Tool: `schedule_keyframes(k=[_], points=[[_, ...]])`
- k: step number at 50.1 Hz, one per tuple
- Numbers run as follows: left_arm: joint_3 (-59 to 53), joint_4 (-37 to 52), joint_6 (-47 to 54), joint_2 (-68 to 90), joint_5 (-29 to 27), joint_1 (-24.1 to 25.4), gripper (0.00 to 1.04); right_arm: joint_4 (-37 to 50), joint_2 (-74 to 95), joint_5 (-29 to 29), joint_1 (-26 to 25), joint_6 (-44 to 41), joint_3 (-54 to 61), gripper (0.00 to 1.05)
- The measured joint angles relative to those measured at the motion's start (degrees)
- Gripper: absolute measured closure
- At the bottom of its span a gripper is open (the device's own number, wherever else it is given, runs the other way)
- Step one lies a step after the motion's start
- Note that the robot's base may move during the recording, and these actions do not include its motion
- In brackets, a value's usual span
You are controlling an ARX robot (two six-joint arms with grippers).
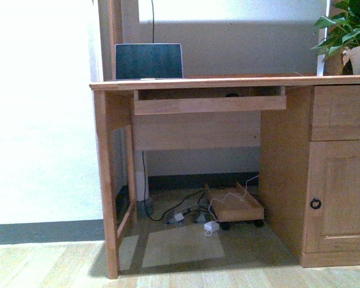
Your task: Place mouse
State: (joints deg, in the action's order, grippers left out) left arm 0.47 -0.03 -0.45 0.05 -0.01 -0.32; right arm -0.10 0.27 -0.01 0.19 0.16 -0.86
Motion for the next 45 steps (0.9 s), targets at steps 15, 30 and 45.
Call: schedule_keyframes(k=[15, 30, 45], points=[[0.00, 0.00, 0.00, 0.00, -0.02, 0.00, 0.08, 0.00, 0.00, 0.00, 0.00, 0.00, 0.00, 0.07], [0.00, 0.00, 0.00, 0.00, -0.02, 0.00, 0.08, 0.00, 0.00, 0.00, 0.00, 0.00, 0.00, 0.07], [0.00, 0.00, 0.00, 0.00, -0.02, 0.00, 0.08, 0.00, 0.00, 0.00, 0.00, 0.00, 0.00, 0.07]])
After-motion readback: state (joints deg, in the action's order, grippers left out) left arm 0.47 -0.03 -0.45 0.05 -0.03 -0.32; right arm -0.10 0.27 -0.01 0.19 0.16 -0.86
